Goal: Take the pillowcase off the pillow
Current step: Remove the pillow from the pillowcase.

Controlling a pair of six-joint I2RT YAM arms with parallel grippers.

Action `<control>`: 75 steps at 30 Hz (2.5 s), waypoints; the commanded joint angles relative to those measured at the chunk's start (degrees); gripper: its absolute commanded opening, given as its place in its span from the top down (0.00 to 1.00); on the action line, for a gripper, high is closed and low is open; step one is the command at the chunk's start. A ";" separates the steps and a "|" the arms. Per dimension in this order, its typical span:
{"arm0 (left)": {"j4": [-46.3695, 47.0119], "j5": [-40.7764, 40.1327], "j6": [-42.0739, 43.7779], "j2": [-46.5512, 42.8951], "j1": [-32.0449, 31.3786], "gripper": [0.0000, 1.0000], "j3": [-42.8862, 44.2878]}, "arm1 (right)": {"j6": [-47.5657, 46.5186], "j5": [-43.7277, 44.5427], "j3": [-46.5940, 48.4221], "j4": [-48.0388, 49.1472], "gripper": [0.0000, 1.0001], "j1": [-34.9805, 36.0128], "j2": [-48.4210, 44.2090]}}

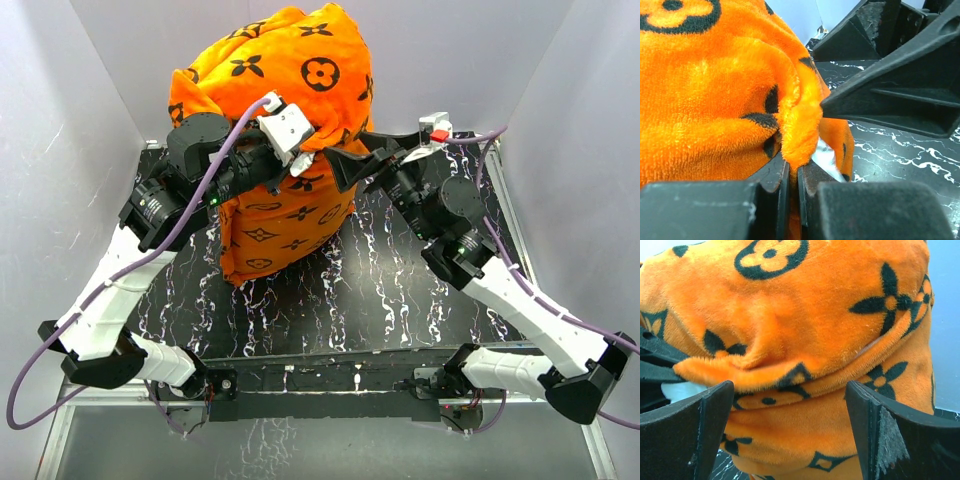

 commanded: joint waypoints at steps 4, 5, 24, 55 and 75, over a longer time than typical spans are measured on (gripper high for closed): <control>3.41 0.89 -4.61 -0.63 -0.34 1.00 3.52 | 1.60 -0.35 -0.79 2.11 0.03 0.23 -2.58; 3.55 0.79 -5.05 -0.52 -0.33 1.00 3.77 | 1.66 -0.37 -0.57 2.02 0.03 0.18 -2.22; -4.10 4.87 -4.45 -0.23 -0.29 1.00 8.89 | 9.40 10.51 3.99 3.27 0.18 0.24 5.28; 11.58 -6.90 0.13 -1.84 -0.33 1.00 10.39 | 5.06 26.06 -16.56 -3.28 0.80 10.60 -1.70; -5.91 5.78 -8.14 -0.24 -0.34 1.00 13.86 | 3.52 11.27 10.06 -4.00 0.24 10.29 4.01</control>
